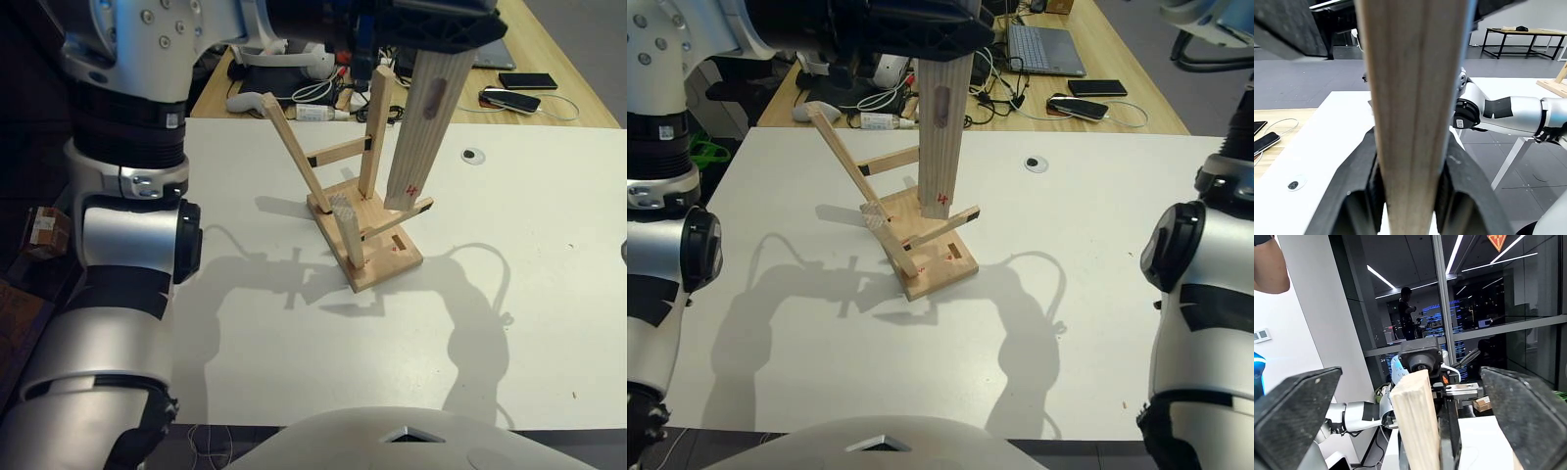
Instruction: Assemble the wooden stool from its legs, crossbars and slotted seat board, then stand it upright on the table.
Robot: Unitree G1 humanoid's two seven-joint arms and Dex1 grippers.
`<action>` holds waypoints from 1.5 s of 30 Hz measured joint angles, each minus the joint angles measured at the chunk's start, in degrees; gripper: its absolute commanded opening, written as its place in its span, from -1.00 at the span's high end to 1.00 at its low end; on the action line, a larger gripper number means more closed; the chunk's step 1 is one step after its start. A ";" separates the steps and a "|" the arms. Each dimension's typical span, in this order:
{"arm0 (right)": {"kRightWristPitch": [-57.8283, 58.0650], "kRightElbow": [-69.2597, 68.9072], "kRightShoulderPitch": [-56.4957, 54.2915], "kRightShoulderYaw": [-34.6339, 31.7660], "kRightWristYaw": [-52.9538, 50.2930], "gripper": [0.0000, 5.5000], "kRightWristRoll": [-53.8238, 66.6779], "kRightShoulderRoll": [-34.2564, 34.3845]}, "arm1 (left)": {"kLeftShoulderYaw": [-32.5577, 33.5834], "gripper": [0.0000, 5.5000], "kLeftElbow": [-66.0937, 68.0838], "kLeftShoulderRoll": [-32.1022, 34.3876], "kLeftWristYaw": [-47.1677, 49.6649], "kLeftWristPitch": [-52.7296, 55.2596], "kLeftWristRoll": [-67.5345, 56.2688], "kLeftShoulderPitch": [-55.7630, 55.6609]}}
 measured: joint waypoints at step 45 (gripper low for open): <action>-0.63 -13.11 8.41 -2.27 -5.45 0.50 -2.16 6.99 | 0.75 0.64 -2.04 -0.33 -5.84 2.21 6.83 0.01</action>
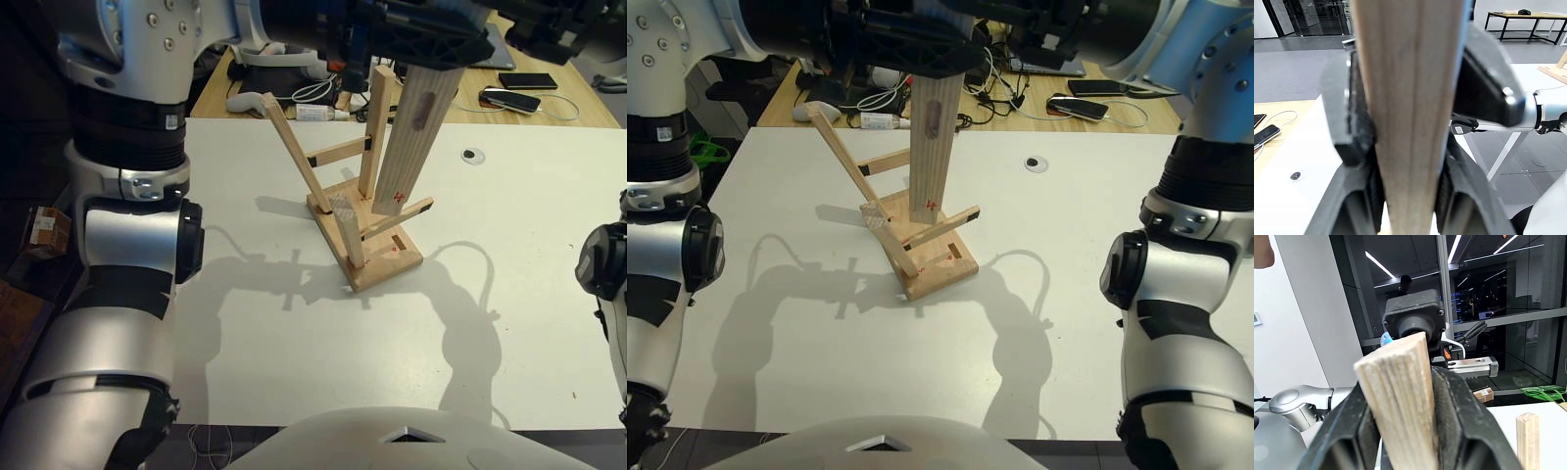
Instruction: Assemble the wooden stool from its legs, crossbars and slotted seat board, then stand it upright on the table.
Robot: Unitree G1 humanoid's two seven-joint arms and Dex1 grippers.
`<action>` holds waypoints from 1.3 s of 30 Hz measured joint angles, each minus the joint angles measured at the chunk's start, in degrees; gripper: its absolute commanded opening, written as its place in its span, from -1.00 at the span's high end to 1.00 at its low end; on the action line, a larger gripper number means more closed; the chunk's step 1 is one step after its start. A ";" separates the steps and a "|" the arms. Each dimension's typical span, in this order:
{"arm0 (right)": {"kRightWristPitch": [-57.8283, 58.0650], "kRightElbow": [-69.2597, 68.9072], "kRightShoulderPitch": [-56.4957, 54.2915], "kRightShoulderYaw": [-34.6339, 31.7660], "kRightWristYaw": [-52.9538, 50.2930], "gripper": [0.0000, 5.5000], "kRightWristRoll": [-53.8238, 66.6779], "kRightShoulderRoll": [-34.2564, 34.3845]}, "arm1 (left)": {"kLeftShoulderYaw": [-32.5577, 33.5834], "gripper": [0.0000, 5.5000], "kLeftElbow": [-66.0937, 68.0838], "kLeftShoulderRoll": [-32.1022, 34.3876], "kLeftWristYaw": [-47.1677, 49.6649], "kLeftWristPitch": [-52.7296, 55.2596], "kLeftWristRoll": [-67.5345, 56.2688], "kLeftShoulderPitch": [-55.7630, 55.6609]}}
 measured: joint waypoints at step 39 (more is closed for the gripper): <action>-23.20 -9.32 45.92 -30.18 -44.46 0.64 -4.35 15.84 | 31.48 0.18 -19.32 -6.73 47.27 11.89 0.06 21.46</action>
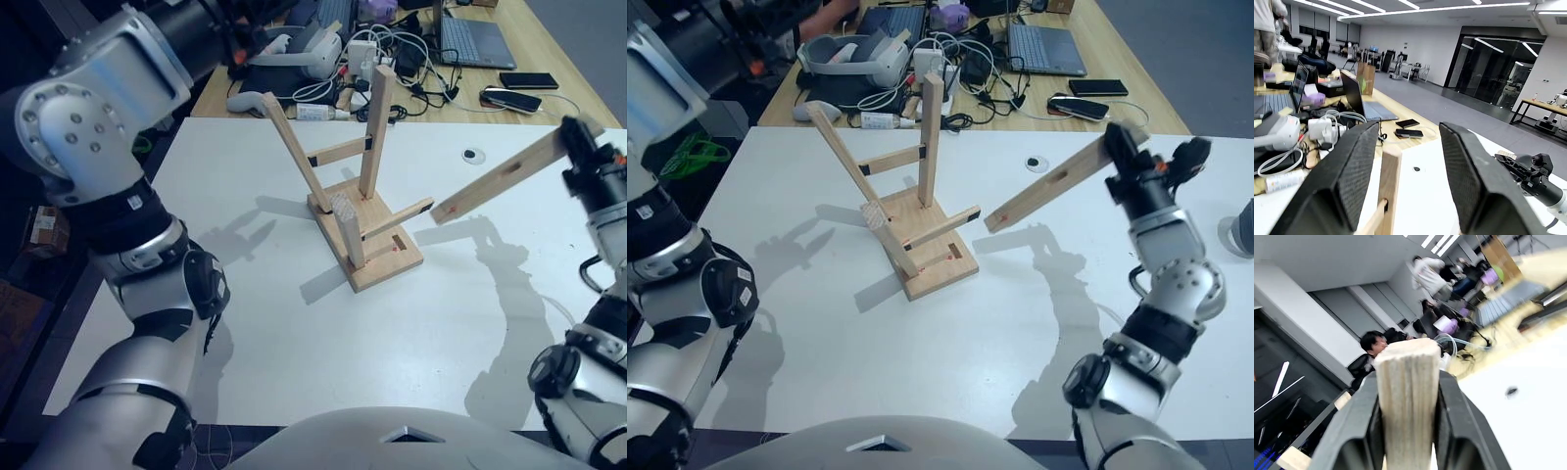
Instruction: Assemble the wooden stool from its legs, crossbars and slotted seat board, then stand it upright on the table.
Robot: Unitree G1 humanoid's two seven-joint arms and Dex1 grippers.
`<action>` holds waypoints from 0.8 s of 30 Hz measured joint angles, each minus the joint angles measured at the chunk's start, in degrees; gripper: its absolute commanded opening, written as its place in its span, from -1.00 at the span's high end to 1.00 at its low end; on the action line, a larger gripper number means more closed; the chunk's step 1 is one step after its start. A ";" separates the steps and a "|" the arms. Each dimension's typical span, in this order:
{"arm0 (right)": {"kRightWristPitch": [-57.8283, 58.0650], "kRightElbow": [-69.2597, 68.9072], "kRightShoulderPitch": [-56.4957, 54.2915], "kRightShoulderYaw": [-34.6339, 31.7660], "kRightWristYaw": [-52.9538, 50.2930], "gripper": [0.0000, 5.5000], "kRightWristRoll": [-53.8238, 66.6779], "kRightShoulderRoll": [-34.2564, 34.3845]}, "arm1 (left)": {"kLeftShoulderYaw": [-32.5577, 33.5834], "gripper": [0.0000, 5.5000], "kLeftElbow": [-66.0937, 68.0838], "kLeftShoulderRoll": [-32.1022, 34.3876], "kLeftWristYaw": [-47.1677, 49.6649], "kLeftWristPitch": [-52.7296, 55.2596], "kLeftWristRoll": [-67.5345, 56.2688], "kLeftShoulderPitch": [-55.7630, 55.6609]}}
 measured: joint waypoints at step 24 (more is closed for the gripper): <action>-9.97 -0.84 7.06 10.69 -1.79 0.64 1.64 8.18 | 1.04 0.18 -8.65 -4.84 7.22 8.64 -10.61 5.02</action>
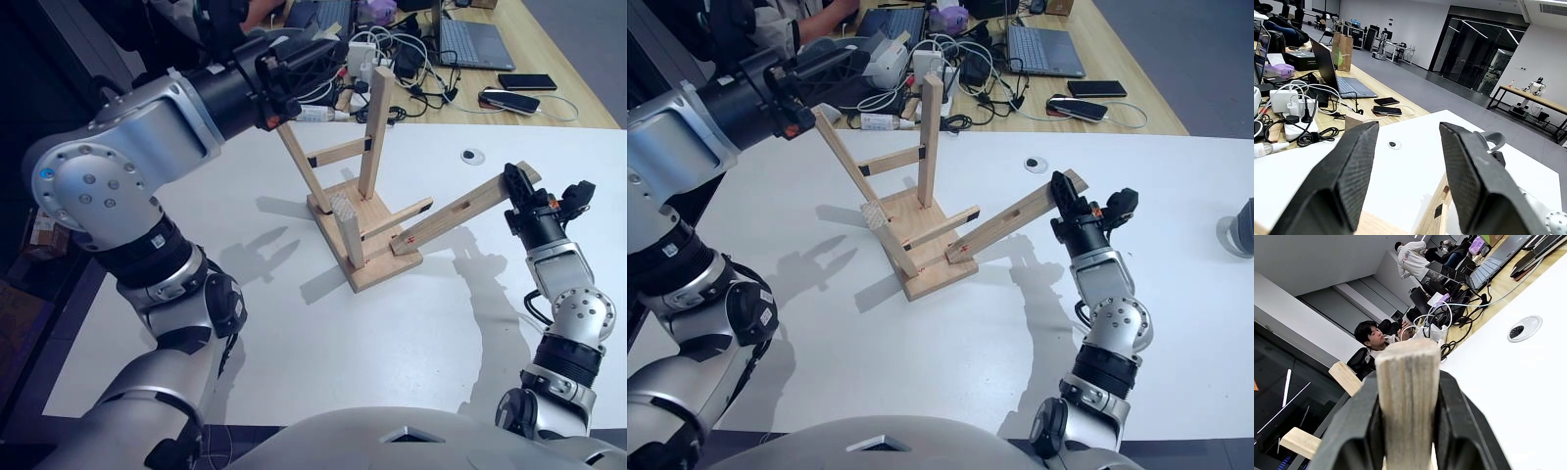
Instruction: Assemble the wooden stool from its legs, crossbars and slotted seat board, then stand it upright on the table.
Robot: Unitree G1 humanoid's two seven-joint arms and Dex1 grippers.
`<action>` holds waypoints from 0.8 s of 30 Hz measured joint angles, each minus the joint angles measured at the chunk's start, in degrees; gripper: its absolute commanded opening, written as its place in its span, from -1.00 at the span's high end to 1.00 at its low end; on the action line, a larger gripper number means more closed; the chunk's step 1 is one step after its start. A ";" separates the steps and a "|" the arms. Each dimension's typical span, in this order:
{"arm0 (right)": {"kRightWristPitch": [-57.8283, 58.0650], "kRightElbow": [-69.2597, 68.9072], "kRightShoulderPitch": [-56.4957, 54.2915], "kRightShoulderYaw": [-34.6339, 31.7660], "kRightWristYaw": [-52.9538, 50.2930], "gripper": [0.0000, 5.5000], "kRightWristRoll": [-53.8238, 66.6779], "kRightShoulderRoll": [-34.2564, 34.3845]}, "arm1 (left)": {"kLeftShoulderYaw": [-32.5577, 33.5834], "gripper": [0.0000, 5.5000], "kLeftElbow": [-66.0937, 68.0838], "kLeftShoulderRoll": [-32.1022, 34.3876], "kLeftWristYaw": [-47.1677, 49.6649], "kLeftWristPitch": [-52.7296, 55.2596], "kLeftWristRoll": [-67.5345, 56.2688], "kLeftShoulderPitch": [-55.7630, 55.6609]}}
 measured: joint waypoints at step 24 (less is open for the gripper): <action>-2.57 4.51 -4.71 5.40 9.86 0.64 -5.82 -7.87 | -1.49 0.18 -0.21 0.89 0.84 -0.49 -2.24 0.73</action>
